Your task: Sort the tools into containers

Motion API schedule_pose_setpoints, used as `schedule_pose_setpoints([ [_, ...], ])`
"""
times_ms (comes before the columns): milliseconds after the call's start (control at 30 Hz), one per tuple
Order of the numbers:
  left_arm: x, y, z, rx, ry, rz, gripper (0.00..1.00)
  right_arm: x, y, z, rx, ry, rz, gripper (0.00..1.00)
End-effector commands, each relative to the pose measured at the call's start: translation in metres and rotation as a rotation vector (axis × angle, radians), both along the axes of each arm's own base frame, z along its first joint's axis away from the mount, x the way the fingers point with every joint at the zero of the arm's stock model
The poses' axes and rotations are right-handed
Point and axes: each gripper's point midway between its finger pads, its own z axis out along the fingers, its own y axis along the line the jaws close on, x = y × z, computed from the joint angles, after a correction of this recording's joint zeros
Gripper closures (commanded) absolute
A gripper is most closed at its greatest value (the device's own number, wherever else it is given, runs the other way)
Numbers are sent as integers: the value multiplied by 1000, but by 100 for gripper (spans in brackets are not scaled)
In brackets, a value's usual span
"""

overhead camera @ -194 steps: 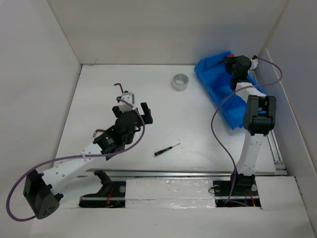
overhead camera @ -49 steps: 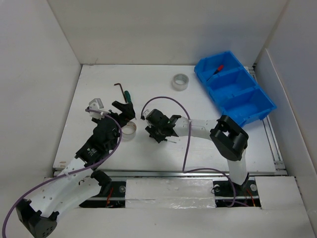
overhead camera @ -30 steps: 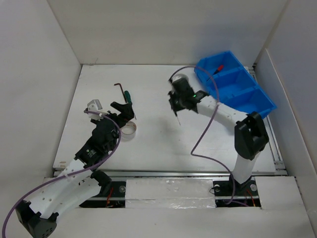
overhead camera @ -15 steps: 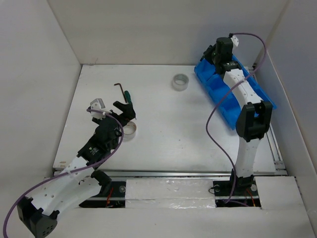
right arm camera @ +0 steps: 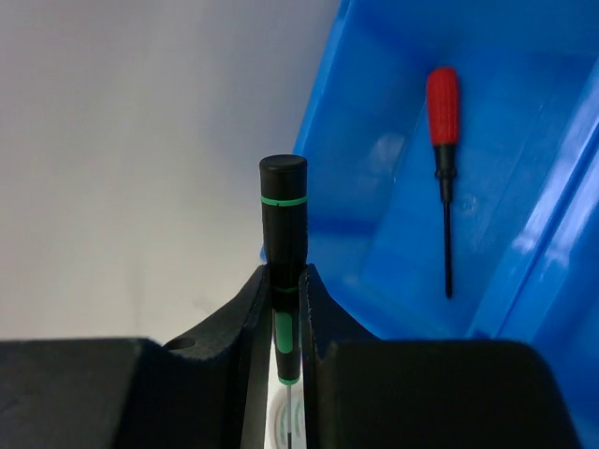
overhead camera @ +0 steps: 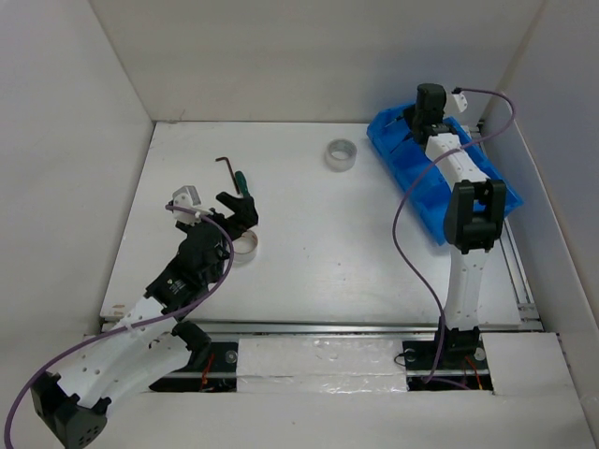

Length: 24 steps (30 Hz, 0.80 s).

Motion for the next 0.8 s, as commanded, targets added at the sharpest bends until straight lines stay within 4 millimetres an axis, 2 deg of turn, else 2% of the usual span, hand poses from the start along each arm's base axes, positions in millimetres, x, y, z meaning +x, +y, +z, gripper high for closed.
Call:
schedule_pose_setpoints([
  [0,-2,-2,19,-25,-61,-11,1,20,-39,20,36,-103,-85,100],
  [33,-3,-3,20,-23,-63,-11,1,24,-42,10,44,-86,-79,100],
  [67,-3,-2,20,-24,-63,-8,1,25,-40,6,55,-84,-74,100],
  [167,-3,-2,19,-19,-61,-7,1,26,-54,-4,65,-80,-96,100],
  [367,-1,0,18,-12,-58,5,1,31,-49,-29,107,-68,-53,100],
  [433,-1,-1,16,-7,-52,5,1,32,-45,-30,113,-71,-33,92],
  [467,-1,-1,17,-8,-53,5,1,35,-44,-29,113,-91,-25,80],
  [533,-1,-1,17,-8,-53,7,1,37,-40,-32,115,-93,4,71],
  [567,-1,0,17,-8,-53,10,1,38,-39,-31,112,-96,12,63],
  [667,-1,0,18,-10,-56,8,1,40,-35,-39,101,-78,42,55],
  [767,-2,-1,18,-13,-57,4,1,41,-37,-37,89,-72,34,53],
])
